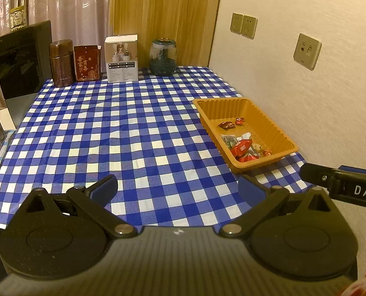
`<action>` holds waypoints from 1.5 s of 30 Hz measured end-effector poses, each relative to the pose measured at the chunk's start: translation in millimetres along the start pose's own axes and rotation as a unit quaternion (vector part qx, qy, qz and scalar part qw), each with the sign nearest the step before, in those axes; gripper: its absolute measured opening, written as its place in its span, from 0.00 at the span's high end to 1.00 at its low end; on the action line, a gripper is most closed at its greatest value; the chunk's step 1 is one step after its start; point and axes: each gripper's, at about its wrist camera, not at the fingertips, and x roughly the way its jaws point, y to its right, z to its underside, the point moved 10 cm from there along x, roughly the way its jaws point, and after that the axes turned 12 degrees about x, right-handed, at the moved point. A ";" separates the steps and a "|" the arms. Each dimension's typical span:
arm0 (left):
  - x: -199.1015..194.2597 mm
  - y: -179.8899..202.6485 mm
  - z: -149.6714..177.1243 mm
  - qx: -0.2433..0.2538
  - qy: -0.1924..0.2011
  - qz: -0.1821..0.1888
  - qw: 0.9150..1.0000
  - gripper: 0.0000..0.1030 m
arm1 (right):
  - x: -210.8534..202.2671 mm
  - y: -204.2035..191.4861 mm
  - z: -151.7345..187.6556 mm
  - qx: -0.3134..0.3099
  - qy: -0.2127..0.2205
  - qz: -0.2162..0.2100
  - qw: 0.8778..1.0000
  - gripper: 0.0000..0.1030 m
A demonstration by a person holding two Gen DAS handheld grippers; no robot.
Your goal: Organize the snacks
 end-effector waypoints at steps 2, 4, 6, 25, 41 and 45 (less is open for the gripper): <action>0.2 -0.5 0.9 0.001 0.000 0.000 1.000 0.00 | 0.3 0.7 -0.1 0.001 0.001 0.000 1.000 0.15; 0.1 -0.5 1.1 0.001 0.000 0.001 1.000 0.00 | 0.4 0.9 0.0 0.001 0.001 0.000 1.000 0.15; 0.0 -0.5 1.0 0.000 0.000 0.000 1.000 0.00 | 0.6 0.5 0.2 0.001 0.001 0.000 1.000 0.15; 0.7 -0.5 1.9 0.003 0.001 0.001 1.000 0.00 | 1.5 1.8 -0.3 0.003 0.000 0.001 1.000 0.15; -0.2 1.0 1.4 0.007 0.008 -0.002 1.000 0.00 | 1.3 2.7 -0.5 0.003 0.000 0.001 1.000 0.15; -1.6 2.4 -0.6 0.012 0.015 0.000 1.000 0.00 | 1.3 3.2 -0.7 0.004 0.000 0.000 1.000 0.15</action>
